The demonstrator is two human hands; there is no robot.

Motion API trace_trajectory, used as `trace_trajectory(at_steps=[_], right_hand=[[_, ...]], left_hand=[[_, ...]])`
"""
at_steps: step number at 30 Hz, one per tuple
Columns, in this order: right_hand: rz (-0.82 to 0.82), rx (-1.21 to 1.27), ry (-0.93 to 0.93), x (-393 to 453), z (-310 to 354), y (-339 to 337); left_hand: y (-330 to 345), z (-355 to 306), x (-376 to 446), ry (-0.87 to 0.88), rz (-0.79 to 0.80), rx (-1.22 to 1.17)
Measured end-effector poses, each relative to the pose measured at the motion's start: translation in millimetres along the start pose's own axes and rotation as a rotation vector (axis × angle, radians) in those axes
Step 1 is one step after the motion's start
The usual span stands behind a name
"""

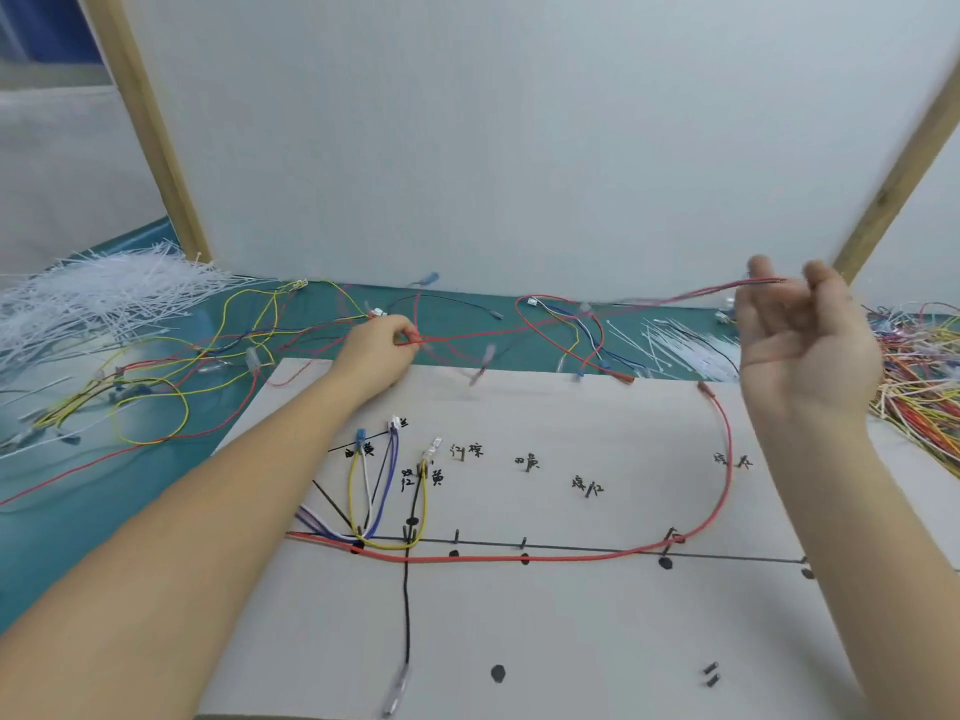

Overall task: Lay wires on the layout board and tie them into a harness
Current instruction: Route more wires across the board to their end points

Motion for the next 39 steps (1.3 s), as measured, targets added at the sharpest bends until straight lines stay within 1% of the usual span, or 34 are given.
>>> trace_trajectory(at_steps=[1,2,3,4,5,6,7,8,9,11,12,14,16,18,19,20,21,22,23,25,26,27,29,31,33,35,37,39], right_hand=[[-0.046,0.054,0.025,2,0,-5],[-0.085,0.034,0.048,2,-4,-9],[-0.104,-0.071,0.066,0,-10,-11],[-0.082,-0.267,0.064,-3,-17,-12],[-0.012,-0.540,0.028,-7,-23,-10],[0.107,-0.840,-0.023,-11,-30,-8],[0.275,-1.122,-0.074,-17,-39,-5],[0.453,-1.348,-0.109,-25,-48,-1],[0.622,-1.501,-0.097,-34,-58,2],[0.876,-1.728,-0.002,-48,-74,-2],[0.950,-1.838,0.040,-52,-80,-5],[1.042,-2.015,0.028,-57,-86,-7],[1.070,-2.047,0.026,-59,-87,-6],[1.131,-2.121,-0.047,-59,-89,-4],[1.186,-2.177,-0.086,-59,-91,-5],[1.225,-2.172,-0.086,-59,-93,-7],[1.197,-2.060,-0.014,-58,-92,-8],[1.098,-1.823,0.118,-56,-88,-8],[0.951,-1.500,0.215,-52,-81,-7],[0.594,-0.887,0.236,-37,-62,-6],[0.463,-0.663,0.227,-30,-55,-8],[0.361,-0.505,0.216,-26,-50,-8],[0.201,-0.306,0.213,-20,-46,-12],[0.074,-0.220,0.224,-14,-42,-21],[0.033,-0.309,0.228,-8,-40,-28],[0.068,-0.513,0.247,-7,-47,-31],[0.146,-0.725,0.226,-12,-59,-31],[0.236,-0.862,0.186,-19,-68,-27]], left_hand=[[-1,3,2,-0.007,0.010,0.030],[-1,2,4,-0.014,0.029,0.043],[-1,0,5,-0.017,0.049,0.041],[0,-4,6,-0.010,0.070,0.041],[2,-6,6,0.004,0.088,0.053],[5,-8,5,0.017,0.102,0.079],[7,-8,4,0.028,0.109,0.114],[8,-8,3,0.035,0.107,0.145],[9,-8,2,0.035,0.097,0.160],[8,-7,1,0.022,0.073,0.145],[7,-6,0,0.016,0.064,0.132],[7,-5,0,0.013,0.060,0.114],[7,-5,1,0.010,0.060,0.107],[7,-6,1,0.008,0.058,0.115],[7,-6,1,0.010,0.060,0.123],[7,-6,1,0.012,0.059,0.130],[7,-5,1,0.012,0.052,0.130],[7,-3,2,0.008,0.041,0.115],[6,-1,3,0.001,0.028,0.088],[6,2,5,-0.011,0.007,0.035],[6,2,5,-0.003,0.003,0.022],[7,2,6,0.007,0.003,0.016],[6,3,8,-0.003,-0.010,0.000],[3,5,10,-0.072,-0.019,-0.032],[0,4,11,-0.130,0.033,-0.033],[-2,-4,7,-0.147,0.129,0.066],[-4,-19,1,-0.154,0.209,0.191],[-5,-37,-6,-0.153,0.254,0.379]])
Point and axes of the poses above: each hand's wrist, its own x-axis towards the middle knuckle, its own y-axis out of the palm, z = x × y, the point moved 3 cm from there along x, towards the middle knuckle, and after that the axes turned 1 degree about -z, right-handed, at the moved point
